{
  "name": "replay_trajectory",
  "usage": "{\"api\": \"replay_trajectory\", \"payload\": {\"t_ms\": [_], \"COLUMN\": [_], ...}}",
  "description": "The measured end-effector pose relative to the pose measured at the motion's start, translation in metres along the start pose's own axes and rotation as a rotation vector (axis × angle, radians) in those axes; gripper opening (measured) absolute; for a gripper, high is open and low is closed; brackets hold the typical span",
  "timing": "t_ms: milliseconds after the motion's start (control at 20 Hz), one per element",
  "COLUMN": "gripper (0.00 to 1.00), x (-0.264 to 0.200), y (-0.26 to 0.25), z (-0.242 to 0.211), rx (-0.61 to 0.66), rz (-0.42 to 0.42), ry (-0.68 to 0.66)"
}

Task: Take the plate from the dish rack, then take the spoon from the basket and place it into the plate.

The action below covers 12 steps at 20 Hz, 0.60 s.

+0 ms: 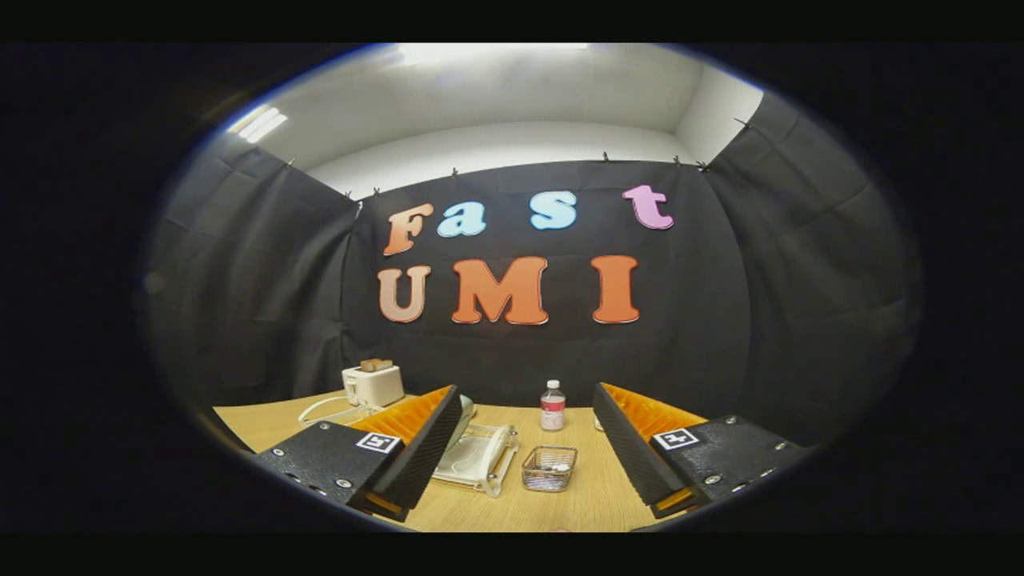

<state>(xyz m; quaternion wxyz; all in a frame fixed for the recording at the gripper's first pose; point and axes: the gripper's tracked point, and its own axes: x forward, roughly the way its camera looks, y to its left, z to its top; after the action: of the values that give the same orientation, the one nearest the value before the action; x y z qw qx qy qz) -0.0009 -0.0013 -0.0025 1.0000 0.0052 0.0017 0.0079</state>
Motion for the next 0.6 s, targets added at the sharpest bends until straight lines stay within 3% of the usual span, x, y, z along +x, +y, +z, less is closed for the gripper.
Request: {"api": "replay_trajectory", "payload": {"t_ms": [600], "gripper": [0.99], "x": [0.005], "y": [-0.007], "z": [-0.004], "rx": [0.032], "rz": [-0.016], "ry": [0.023]}}
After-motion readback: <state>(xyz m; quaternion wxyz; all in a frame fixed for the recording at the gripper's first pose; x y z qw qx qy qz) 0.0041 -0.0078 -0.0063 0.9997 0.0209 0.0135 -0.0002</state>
